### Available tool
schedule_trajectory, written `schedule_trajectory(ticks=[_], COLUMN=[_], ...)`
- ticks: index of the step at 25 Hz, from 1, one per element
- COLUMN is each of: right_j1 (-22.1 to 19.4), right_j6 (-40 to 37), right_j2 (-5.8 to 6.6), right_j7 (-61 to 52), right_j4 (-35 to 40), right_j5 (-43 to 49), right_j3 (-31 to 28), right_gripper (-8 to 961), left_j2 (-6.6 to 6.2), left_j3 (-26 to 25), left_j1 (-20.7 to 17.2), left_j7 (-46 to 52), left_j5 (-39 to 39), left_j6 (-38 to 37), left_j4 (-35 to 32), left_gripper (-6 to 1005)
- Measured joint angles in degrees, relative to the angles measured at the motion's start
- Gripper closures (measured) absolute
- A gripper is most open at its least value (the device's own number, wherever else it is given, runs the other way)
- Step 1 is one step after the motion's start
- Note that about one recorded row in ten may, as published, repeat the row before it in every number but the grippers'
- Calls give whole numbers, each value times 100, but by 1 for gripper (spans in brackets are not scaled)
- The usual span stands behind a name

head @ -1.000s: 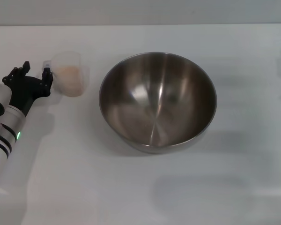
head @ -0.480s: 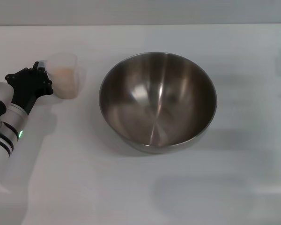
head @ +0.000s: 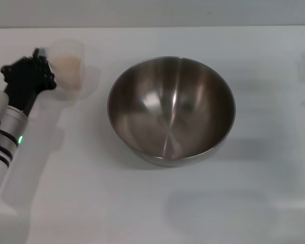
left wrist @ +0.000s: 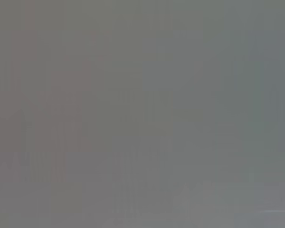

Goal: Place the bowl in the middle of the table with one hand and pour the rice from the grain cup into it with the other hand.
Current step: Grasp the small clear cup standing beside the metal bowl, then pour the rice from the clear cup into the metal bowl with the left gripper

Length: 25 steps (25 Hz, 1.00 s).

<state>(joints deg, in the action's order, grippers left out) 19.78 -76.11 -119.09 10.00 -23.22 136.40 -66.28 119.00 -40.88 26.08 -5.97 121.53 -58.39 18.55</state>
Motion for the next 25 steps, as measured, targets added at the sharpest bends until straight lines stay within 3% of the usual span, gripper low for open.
schedule_trajectory(ticks=[3, 4, 5, 9, 11, 19, 21, 25], right_j1=[57, 114, 114, 173, 231, 296, 298, 304], right_j6=[0, 0, 0, 0, 0, -42, -47, -49], right_j2=[0, 0, 0, 0, -1, -9, -8, -5], right_j7=[-1, -2, -2, -4, -5, -7, -7, -7], right_j4=[88, 169, 169, 229, 287, 342, 316, 318], right_j5=[0, 0, 0, 0, 0, 0, 0, 10], right_j3=[-44, -73, -73, -78, -78, -78, -78, -78], right_gripper=[419, 419, 419, 419, 419, 419, 419, 419], left_j2=[-9, -9, -9, 12, 16, 18, 18, 19], left_j3=[22, 27, 27, 90, 375, 1188, 1521, 1749], left_j1=[-38, -58, -58, -178, -215, -76, -60, -51], left_j7=[-276, -1000, -1000, -2610, -3806, -6128, -7253, -8091], left_j5=[3, 40, 40, 203, 223, 363, 495, 508], left_j6=[-406, -681, -681, -954, -1104, -1358, -1349, -1325], left_j4=[5, 112, 112, 537, 849, 1062, 1170, 1260], left_gripper=[968, 968, 968, 968, 969, 969, 969, 970])
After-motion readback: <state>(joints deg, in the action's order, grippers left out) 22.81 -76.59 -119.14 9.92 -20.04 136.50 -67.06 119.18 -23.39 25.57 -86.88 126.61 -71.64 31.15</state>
